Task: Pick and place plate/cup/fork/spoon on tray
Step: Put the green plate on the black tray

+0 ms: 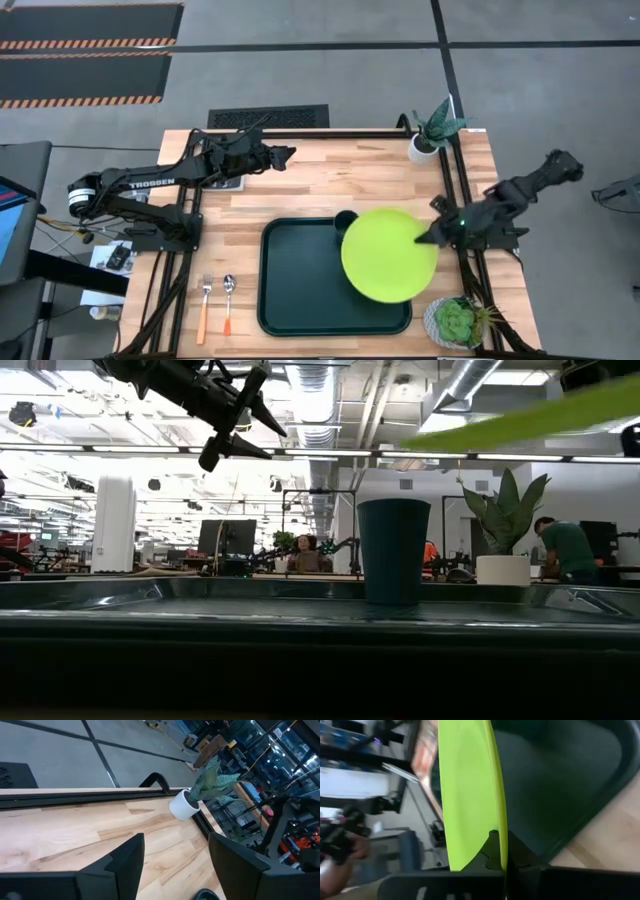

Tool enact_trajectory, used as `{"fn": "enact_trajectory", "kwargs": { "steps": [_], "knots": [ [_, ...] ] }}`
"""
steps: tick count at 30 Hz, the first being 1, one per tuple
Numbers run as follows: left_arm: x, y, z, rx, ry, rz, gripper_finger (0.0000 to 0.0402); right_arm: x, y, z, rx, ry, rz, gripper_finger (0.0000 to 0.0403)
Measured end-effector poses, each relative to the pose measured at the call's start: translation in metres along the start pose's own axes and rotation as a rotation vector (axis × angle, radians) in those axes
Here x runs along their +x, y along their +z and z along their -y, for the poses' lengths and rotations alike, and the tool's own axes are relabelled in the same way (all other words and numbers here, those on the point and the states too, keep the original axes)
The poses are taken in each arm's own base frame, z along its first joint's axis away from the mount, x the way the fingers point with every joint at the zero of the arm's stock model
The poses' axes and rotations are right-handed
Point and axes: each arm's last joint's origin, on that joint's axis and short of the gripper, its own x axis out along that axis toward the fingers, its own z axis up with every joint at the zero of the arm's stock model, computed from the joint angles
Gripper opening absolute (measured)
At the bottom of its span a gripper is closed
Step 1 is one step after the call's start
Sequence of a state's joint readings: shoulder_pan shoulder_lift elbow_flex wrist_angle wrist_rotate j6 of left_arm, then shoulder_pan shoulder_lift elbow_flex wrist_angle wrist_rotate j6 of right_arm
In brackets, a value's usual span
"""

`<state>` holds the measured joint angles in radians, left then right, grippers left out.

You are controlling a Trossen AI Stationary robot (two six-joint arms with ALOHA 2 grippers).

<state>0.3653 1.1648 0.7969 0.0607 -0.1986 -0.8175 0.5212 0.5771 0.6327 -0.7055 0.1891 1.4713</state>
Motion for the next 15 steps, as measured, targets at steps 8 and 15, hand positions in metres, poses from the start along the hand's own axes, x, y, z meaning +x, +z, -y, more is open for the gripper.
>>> {"fn": "enact_trajectory", "kwargs": {
  "steps": [8,15],
  "knots": [
    [0.000,0.000,0.000,0.000,0.004,-0.003,0.0207,0.021,-0.026,-0.003,0.033,-0.108,-0.079,0.0006],
    [0.000,0.000,-0.002,0.000,0.032,0.014,0.0207,0.037,-0.044,-0.002,0.037,-0.207,-0.121,0.0003]
  ]
}}
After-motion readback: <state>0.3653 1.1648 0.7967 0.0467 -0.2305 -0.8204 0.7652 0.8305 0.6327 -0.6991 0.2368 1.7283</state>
